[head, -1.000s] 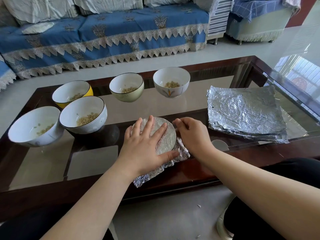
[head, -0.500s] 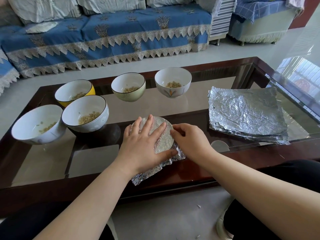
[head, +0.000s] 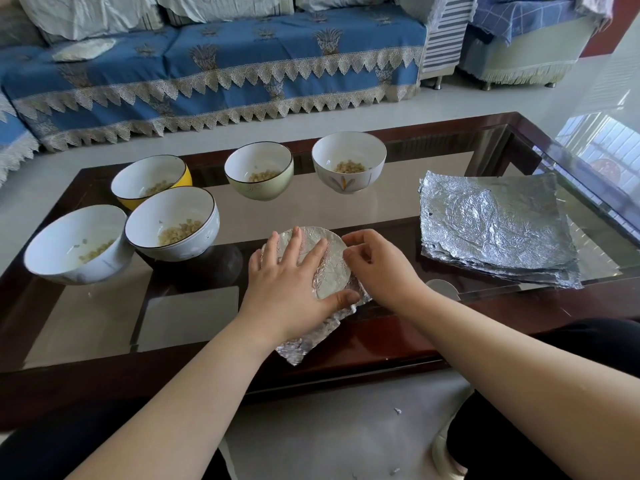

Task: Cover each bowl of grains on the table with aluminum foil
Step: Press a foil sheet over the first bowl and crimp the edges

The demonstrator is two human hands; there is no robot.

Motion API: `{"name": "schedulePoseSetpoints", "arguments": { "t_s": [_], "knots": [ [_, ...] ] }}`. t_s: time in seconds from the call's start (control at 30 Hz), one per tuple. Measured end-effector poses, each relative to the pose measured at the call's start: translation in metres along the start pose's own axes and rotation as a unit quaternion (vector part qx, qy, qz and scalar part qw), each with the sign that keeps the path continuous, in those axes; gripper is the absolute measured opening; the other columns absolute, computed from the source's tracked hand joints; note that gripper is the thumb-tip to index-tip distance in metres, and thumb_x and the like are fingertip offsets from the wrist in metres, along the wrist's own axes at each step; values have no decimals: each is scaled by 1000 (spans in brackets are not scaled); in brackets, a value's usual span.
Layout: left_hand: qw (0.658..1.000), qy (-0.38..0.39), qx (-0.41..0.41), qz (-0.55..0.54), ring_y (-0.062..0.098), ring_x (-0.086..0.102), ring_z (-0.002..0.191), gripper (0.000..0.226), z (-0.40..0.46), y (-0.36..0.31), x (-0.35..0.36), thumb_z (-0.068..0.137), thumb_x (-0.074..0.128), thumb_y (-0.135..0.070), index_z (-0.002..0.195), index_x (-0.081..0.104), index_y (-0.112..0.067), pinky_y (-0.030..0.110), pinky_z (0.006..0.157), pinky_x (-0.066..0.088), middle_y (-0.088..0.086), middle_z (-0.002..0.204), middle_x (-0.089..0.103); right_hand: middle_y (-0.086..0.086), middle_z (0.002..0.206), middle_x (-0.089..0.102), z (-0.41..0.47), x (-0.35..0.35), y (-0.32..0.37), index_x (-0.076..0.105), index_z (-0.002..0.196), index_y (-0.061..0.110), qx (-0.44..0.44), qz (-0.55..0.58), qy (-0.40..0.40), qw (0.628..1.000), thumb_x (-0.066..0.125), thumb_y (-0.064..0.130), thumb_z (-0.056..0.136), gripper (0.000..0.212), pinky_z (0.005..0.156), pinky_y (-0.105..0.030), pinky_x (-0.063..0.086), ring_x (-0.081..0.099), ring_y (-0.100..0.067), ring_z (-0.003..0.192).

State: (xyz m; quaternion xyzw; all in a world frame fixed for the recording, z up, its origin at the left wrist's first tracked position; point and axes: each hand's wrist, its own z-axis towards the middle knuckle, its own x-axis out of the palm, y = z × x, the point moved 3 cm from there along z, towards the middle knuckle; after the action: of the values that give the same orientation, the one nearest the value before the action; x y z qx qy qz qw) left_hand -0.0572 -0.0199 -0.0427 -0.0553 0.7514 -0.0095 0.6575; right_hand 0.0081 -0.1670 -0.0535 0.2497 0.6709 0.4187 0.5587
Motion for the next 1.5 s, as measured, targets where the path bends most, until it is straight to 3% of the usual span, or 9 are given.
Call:
{"name": "schedulePoseSetpoints", "arguments": {
  "t_s": [0.17, 0.3, 0.37, 0.6, 0.77, 1.1, 1.23, 1.33, 1.5],
  "knots": [
    [1000, 8, -18, 2, 33, -5, 149, 115, -14, 1, -4, 57, -3, -97, 155, -8, -39, 50, 119, 7, 3, 164, -19, 5, 98, 66, 13, -4, -2, 59, 116, 18, -13, -17, 9, 1000, 52, 25, 98, 21, 82, -30, 46, 61, -15, 90],
    [1000, -6, 4, 26, 32, -19, 149, 118, -9, 4, 2, 53, -5, -98, 153, -17, -38, 52, 118, -9, 7, 162, -25, 4, 99, 67, 8, 3, -9, 60, 110, 19, -20, -1, 4, 1000, 40, 29, 103, 23, 81, -31, 46, 61, -16, 93],
    [999, -2, 26, 25, 31, -23, 149, 114, -5, 7, 4, 56, -2, -98, 152, -20, -39, 50, 119, -9, 7, 162, -24, 5, 99, 67, 5, 6, -13, 61, 110, 20, -30, 22, -8, 999, 38, 27, 104, 25, 82, -30, 46, 61, -14, 95],
    [999, 13, 46, 20, 27, -16, 151, 113, -1, 15, 3, 57, 0, -98, 154, -14, -41, 48, 120, -1, 4, 164, -21, 4, 113, 63, -3, 21, -24, 58, 118, 18, -64, 102, -24, 992, 40, 13, 103, 23, 84, -6, 39, 57, -6, 105],
    [998, 14, 52, 24, 26, -16, 151, 110, -1, 17, 4, 61, 1, -98, 154, -11, -40, 50, 120, 1, 2, 164, -21, 7, 108, 54, -4, 23, -28, 61, 115, 11, -117, 73, -71, 988, 45, 4, 99, 23, 88, -1, 34, 50, 8, 102],
    [998, 10, 55, 22, 24, -16, 150, 111, 0, 18, 5, 59, 2, -97, 154, -11, -41, 49, 120, 1, 1, 164, -21, 9, 97, 56, 6, 18, -27, 66, 102, 12, -95, 12, -80, 992, 58, 10, 94, 11, 80, -19, 40, 54, -6, 91],
    [998, 8, 59, 18, 24, -16, 150, 111, 1, 18, 5, 60, 4, -98, 155, -10, -42, 49, 120, 0, 1, 164, -20, 1, 99, 59, 5, 15, -24, 64, 104, 5, -130, -25, -76, 988, 57, 6, 93, 13, 77, -22, 41, 56, -15, 91],
    [998, 12, 61, 21, 23, -17, 150, 110, 1, 18, 4, 61, 4, -98, 154, -12, -42, 49, 120, 0, 0, 163, -21, -6, 98, 62, 5, 13, -23, 64, 104, 3, -167, -63, -89, 980, 59, 8, 91, 15, 76, -33, 46, 59, -23, 90],
    [998, 5, 58, 13, 24, -15, 151, 110, 0, 17, 4, 59, 3, -97, 154, -10, -43, 48, 120, 0, 0, 164, -20, -4, 99, 67, 2, 12, -24, 69, 106, 7, -161, -65, -114, 978, 62, 8, 90, 18, 76, -29, 46, 63, -23, 90]
  ]
}}
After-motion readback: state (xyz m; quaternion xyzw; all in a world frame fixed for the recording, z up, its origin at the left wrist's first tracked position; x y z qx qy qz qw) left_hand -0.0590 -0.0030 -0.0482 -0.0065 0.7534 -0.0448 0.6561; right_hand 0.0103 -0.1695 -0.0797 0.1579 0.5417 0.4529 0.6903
